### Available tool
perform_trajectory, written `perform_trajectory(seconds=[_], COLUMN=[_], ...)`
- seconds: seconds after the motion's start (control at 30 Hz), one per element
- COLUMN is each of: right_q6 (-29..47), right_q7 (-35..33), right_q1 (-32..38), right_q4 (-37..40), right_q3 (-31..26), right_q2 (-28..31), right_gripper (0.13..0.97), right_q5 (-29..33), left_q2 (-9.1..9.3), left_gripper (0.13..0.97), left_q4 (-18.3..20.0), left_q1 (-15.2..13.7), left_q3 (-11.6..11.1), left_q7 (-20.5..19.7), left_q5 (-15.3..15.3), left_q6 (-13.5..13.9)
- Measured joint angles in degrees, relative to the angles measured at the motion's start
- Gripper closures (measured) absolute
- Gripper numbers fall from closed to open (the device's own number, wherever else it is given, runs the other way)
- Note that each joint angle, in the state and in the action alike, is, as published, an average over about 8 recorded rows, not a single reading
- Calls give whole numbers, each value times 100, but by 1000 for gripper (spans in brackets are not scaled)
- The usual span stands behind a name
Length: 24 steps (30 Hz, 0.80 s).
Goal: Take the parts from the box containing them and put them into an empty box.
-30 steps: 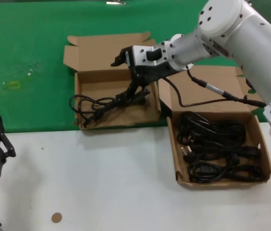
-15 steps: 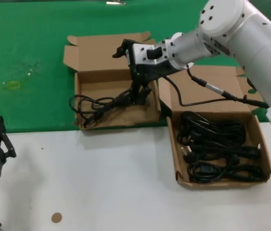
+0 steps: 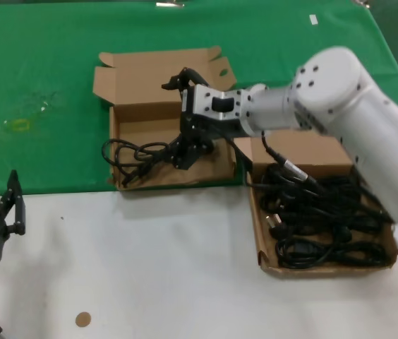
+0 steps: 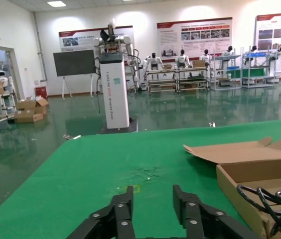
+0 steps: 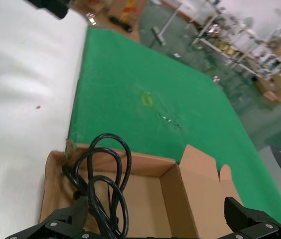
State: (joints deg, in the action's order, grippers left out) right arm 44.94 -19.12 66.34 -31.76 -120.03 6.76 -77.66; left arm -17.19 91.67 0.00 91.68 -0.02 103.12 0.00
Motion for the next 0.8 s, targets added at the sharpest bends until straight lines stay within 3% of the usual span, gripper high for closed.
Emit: perform_trajectory(seconds=[0.27, 0.53, 0.67, 0.8], right_q6=[-572, -1140, -1425, -1704], right_q7=[243, 485, 606, 725], right_q1=[-845, -1683, -2104, -2517], right_q4=[-760, -1517, -1897, -2270], right_q3=[360, 719, 899, 1074], right_q2=[132, 265, 331, 395], right_gripper=[134, 129, 129, 129], right_q5=[-323, -645, -807, -965], left_q2=[0, 0, 0, 0], left_gripper=[721, 503, 503, 405], left_q4=[0, 0, 0, 0], left_q1=[0, 0, 0, 0], left_q3=[0, 0, 0, 0], left_q7=[1, 2, 2, 2], left_q5=[0, 1, 0, 0], left_q6=[0, 0, 0, 0])
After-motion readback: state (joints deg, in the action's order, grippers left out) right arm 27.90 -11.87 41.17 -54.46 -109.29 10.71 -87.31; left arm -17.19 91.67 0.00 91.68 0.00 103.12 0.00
